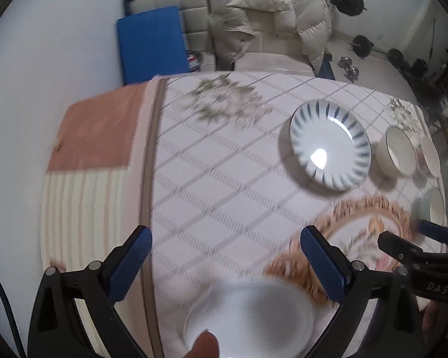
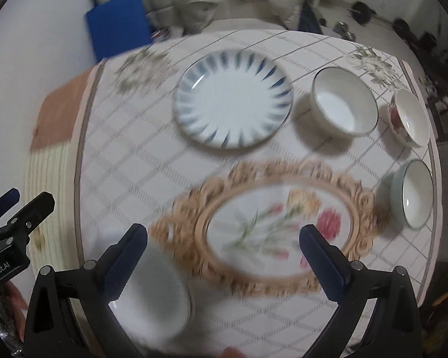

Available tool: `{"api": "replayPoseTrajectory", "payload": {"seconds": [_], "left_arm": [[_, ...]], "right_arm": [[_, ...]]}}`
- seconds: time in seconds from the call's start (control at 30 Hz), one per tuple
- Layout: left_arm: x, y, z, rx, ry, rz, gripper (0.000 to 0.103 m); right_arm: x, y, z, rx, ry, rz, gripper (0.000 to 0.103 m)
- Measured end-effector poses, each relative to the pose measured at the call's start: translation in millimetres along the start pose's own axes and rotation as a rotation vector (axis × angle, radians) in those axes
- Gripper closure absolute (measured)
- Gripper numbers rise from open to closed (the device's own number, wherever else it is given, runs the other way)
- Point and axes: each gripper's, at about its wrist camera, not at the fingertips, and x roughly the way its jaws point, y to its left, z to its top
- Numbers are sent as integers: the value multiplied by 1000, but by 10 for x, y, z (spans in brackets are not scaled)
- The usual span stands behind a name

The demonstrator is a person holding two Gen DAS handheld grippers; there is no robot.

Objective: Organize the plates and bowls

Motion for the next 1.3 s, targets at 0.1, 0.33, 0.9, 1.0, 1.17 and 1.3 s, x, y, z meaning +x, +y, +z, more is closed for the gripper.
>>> {"api": "replayPoseTrajectory", "payload": {"seconds": [0.1, 0.33, 0.9, 1.0, 1.17, 1.3], "left_arm": [[380, -174, 481, 32, 44, -46, 1], [1260, -554, 1289, 99, 162, -132, 31], [1945, -1211, 1699, 261, 292, -229, 84], [1933, -1233, 1705, 274, 283, -228, 85], [1931, -1146, 1722, 243, 272, -239, 87], [1871, -1119, 1671, 238, 243, -224, 89]], "right_arm": [[231, -340, 396, 130, 9, 82, 0], [890, -849, 818, 360, 119, 186, 20], [1452, -997, 961, 453, 158, 261, 89], [1458, -990, 974, 441, 155, 266, 90], [1452, -977, 984, 418, 148, 270, 90], [1384, -1063, 890, 386, 141, 283, 90]]}}
